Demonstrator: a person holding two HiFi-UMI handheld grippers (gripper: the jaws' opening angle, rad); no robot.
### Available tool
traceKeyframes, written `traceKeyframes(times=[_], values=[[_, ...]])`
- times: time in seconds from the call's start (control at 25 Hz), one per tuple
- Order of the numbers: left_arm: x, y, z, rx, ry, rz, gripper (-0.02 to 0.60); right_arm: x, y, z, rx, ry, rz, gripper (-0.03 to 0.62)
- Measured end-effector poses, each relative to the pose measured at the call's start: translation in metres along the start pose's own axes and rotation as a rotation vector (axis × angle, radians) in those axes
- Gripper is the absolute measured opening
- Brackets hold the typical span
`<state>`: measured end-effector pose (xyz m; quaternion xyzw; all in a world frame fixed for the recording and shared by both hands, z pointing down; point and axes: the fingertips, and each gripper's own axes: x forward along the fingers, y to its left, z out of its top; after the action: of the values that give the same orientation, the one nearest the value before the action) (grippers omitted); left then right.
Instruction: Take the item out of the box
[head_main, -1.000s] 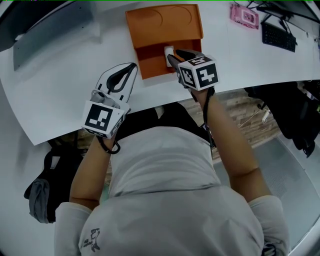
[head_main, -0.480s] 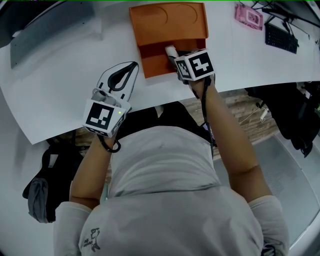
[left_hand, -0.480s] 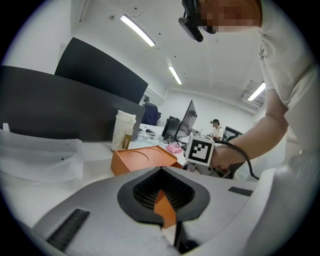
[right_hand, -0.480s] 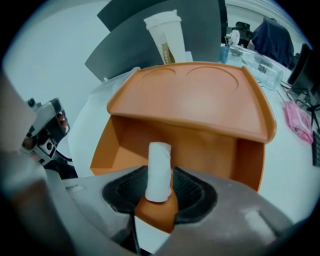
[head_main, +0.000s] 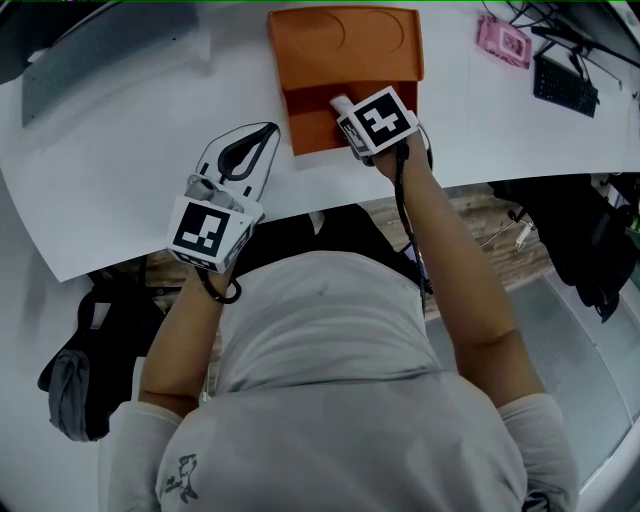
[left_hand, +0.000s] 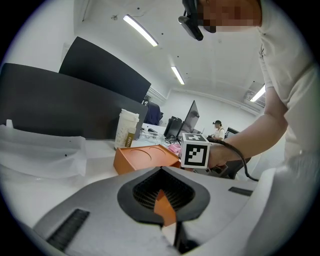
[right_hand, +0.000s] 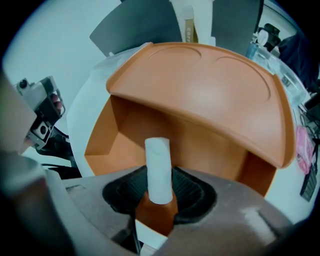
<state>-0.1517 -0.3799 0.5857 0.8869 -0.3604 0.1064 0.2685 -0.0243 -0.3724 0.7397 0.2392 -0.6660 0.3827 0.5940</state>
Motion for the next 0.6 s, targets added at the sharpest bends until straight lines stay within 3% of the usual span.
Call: traceKeyframes(times=[0.28,0.6], values=[[0.001,-0.002,0.001,-0.005,-0.004,0.010,-0.002,-0.001,-0.002,-0.001,-0.072,0.028,-0.034,0.130],[-0.002,-0.009,0.002,0.005,-0.010,0.026,-0.002,-0.013,-0.001,0.000,-0.101,-0.041,-0.021,0.124]])
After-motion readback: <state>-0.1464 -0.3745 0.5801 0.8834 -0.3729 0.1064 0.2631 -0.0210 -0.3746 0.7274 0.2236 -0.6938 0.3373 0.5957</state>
